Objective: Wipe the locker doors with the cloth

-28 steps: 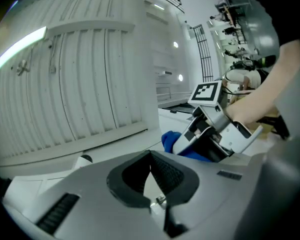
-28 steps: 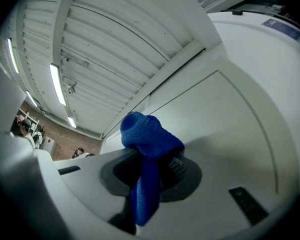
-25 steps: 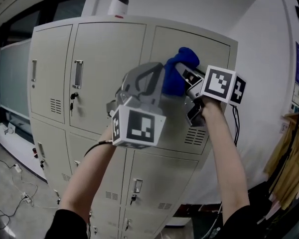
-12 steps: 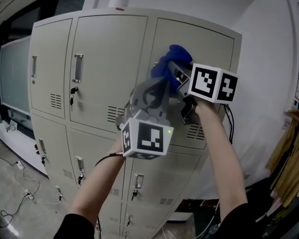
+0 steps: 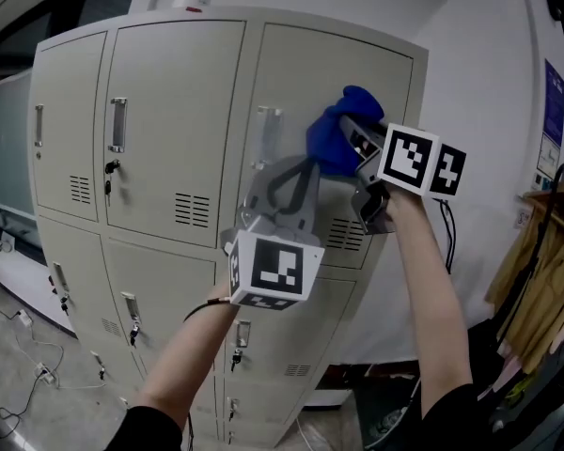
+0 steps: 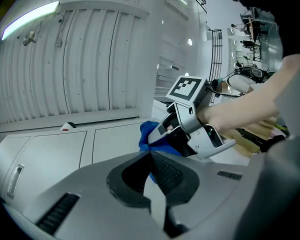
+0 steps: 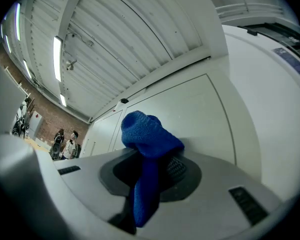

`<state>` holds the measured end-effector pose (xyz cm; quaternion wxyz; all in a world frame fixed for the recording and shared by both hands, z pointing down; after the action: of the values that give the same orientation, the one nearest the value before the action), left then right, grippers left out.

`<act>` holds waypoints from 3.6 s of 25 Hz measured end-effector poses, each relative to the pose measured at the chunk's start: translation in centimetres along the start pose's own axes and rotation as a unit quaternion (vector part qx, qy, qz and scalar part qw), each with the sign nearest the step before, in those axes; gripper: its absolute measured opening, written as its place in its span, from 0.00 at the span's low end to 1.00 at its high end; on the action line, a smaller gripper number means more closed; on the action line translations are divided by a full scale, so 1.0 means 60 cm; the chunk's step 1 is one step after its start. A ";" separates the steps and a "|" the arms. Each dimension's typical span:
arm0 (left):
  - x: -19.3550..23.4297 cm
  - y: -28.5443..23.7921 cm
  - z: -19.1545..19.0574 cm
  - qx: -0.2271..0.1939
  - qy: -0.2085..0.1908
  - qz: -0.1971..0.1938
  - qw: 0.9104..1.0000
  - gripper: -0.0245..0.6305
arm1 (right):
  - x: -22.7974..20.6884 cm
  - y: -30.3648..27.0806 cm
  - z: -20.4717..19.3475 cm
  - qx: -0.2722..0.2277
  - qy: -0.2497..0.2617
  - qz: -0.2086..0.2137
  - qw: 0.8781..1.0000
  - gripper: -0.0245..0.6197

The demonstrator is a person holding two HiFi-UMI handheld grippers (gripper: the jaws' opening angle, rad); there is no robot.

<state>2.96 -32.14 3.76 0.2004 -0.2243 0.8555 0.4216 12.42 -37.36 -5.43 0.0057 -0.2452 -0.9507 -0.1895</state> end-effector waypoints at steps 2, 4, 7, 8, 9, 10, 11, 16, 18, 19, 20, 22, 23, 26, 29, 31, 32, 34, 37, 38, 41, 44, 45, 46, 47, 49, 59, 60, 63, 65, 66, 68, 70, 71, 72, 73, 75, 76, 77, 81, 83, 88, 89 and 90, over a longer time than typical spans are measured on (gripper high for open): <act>-0.014 -0.004 -0.003 0.000 0.007 -0.007 1.000 0.05 | -0.020 0.015 0.001 0.001 0.001 -0.013 1.000 0.16; -0.025 -0.007 -0.005 -0.001 0.016 -0.012 1.000 0.05 | -0.041 0.029 0.001 0.002 0.002 -0.026 1.000 0.16; -0.044 -0.014 -0.011 0.001 0.028 -0.022 0.999 0.05 | -0.079 0.055 0.002 0.006 0.004 -0.050 0.999 0.16; -0.051 -0.016 -0.014 0.002 0.032 -0.026 0.999 0.05 | -0.092 0.064 0.003 0.006 0.004 -0.059 0.998 0.16; -0.056 -0.018 -0.016 0.003 0.035 -0.029 0.999 0.05 | -0.105 0.074 0.004 0.005 0.003 -0.067 0.998 0.16; -0.061 -0.020 -0.017 0.003 0.037 -0.032 0.999 0.05 | -0.118 0.082 0.006 0.005 0.002 -0.074 0.997 0.16; -0.066 -0.020 -0.018 0.003 0.038 -0.035 0.999 0.05 | -0.128 0.089 0.007 0.004 0.001 -0.081 0.997 0.16; -0.078 -0.023 -0.024 0.005 0.040 -0.043 0.998 0.05 | -0.156 0.106 0.012 0.004 0.000 -0.099 0.995 0.16; -0.077 -0.021 -0.029 0.009 0.040 -0.045 0.998 0.05 | -0.155 0.105 0.012 0.003 0.006 -0.105 0.995 0.16; -0.076 -0.019 -0.032 0.011 0.039 -0.045 0.998 0.05 | -0.155 0.105 0.012 0.003 0.008 -0.109 0.994 0.16; -0.075 -0.016 -0.035 0.014 0.038 -0.045 0.998 0.05 | -0.153 0.106 0.011 0.002 0.008 -0.112 0.994 0.16; -0.069 -0.010 -0.040 0.018 0.037 -0.043 0.998 0.05 | -0.140 0.107 0.011 0.000 0.002 -0.105 0.995 0.16; -0.066 -0.006 -0.043 0.021 0.037 -0.041 0.998 0.05 | -0.127 0.106 0.010 -0.003 -0.001 -0.092 0.996 0.16; -0.055 0.007 -0.051 0.030 0.033 -0.036 0.998 0.05 | -0.069 0.093 0.006 -0.009 -0.013 -0.033 0.999 0.16; -0.046 0.024 -0.056 0.038 0.030 -0.032 0.998 0.05 | -0.005 0.069 -0.005 -0.006 -0.035 0.038 0.999 0.16; -0.039 0.037 -0.058 0.044 0.028 -0.027 0.998 0.05 | 0.032 0.048 -0.014 -0.001 -0.053 0.079 0.996 0.16; -0.034 0.043 -0.059 0.048 0.026 -0.024 0.998 0.05 | 0.048 0.037 -0.020 0.003 -0.059 0.093 0.994 0.16; -0.025 0.057 -0.064 0.057 0.021 -0.018 0.998 0.05 | 0.074 0.014 -0.037 0.013 -0.064 0.110 0.992 0.16; -0.009 0.079 -0.074 0.073 0.010 -0.008 0.997 0.05 | 0.110 -0.017 -0.065 0.030 -0.058 0.127 0.990 0.16; -0.004 0.086 -0.077 0.078 0.007 -0.005 0.997 0.05 | 0.122 -0.025 -0.073 0.035 -0.054 0.133 0.989 0.16; 0.009 0.101 -0.084 0.090 0.001 0.003 0.996 0.05 | 0.151 -0.047 -0.093 0.047 -0.043 0.145 0.987 0.16; 0.016 0.110 -0.087 0.098 -0.005 0.010 0.995 0.05 | 0.163 -0.064 -0.107 0.060 -0.036 0.142 0.987 0.16; 0.018 0.111 -0.087 0.100 -0.004 0.012 0.995 0.05 | 0.162 -0.068 -0.110 0.064 -0.037 0.140 0.987 0.16; 0.019 0.110 -0.087 0.100 -0.004 0.014 0.995 0.05 | 0.160 -0.071 -0.112 0.066 -0.040 0.139 0.987 0.16; 0.019 0.109 -0.086 0.100 -0.003 0.015 0.995 0.05 | 0.157 -0.071 -0.112 0.067 -0.042 0.139 0.987 0.16; 0.012 0.104 -0.086 0.097 -0.001 0.012 0.995 0.05 | 0.147 -0.066 -0.111 0.064 -0.042 0.135 0.988 0.16; -0.037 0.081 -0.094 0.082 0.035 -0.011 0.996 0.05 | 0.060 -0.008 -0.102 0.046 -0.040 0.090 0.994 0.16; -0.044 0.077 -0.095 0.081 0.039 -0.014 0.996 0.05 | 0.048 0.000 -0.100 0.044 -0.039 0.082 0.995 0.16; -0.066 0.068 -0.096 0.076 0.049 -0.026 0.996 0.05 | 0.008 0.028 -0.098 0.043 -0.038 0.057 0.997 0.16; -0.081 0.063 -0.098 0.075 0.055 -0.035 0.995 0.05 | -0.021 0.049 -0.098 0.046 -0.036 0.038 0.998 0.16; -0.089 0.060 -0.099 0.074 0.058 -0.040 0.995 0.05 | -0.036 0.060 -0.098 0.047 -0.034 0.027 0.998 0.16; -0.104 0.056 -0.099 0.072 0.064 -0.048 0.994 0.05 | -0.064 0.083 -0.097 0.048 -0.032 0.007 0.998 0.16; -0.116 0.053 -0.100 0.069 0.071 -0.052 0.994 0.05 | -0.090 0.103 -0.098 0.047 -0.033 -0.012 0.998 0.16; -0.121 0.052 -0.101 0.069 0.075 -0.054 0.993 0.05 | -0.101 0.113 -0.098 0.046 -0.033 -0.021 0.998 0.16; -0.126 0.050 -0.102 0.069 0.079 -0.055 0.993 0.05 | -0.113 0.121 -0.098 0.046 -0.033 -0.029 0.998 0.16; -0.131 0.049 -0.103 0.069 0.082 -0.057 0.993 0.05 | -0.123 0.128 -0.099 0.045 -0.034 -0.037 0.998 0.16; -0.138 0.047 -0.106 0.071 0.085 -0.060 0.992 0.05 | -0.140 0.139 -0.100 0.043 -0.034 -0.049 0.997 0.16; -0.140 0.046 -0.107 0.072 0.086 -0.060 0.992 0.05 | -0.144 0.143 -0.101 0.040 -0.030 -0.052 0.997 0.16; -0.141 0.046 -0.106 0.072 0.087 -0.059 0.992 0.05 | -0.145 0.144 -0.102 0.039 -0.023 -0.055 0.997 0.16; -0.135 0.061 -0.106 0.070 0.091 -0.049 0.992 0.05 | -0.109 0.151 -0.114 0.040 -0.007 -0.053 0.998 0.16; -0.128 0.074 -0.110 0.072 0.093 -0.042 0.992 0.05 | -0.070 0.153 -0.120 0.031 -0.018 -0.021 0.999 0.16; -0.107 0.105 -0.116 0.082 0.081 -0.025 0.993 0.05 | 0.029 0.123 -0.141 0.022 -0.046 0.062 0.997 0.16; -0.101 0.112 -0.119 0.085 0.080 -0.021 0.993 0.05 | 0.045 0.112 -0.148 0.025 -0.049 0.073 0.996 0.16; -0.096 0.120 -0.122 0.089 0.078 -0.017 0.993 0.05 | 0.059 0.100 -0.156 0.030 -0.052 0.081 0.995 0.16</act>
<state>2.54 -32.91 15.49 0.1591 -0.2521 0.8986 0.3220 11.35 -34.29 5.75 -0.0207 -0.3308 -0.9319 -0.1473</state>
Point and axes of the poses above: the fingertips, and each gripper's own axes: y backward along the fingers, x to its left, z out of its top, the point moved 4 cm from there along y, backward along the fingers, and after that the axes turned 5 degrees about -z, right-handed, at the moved point
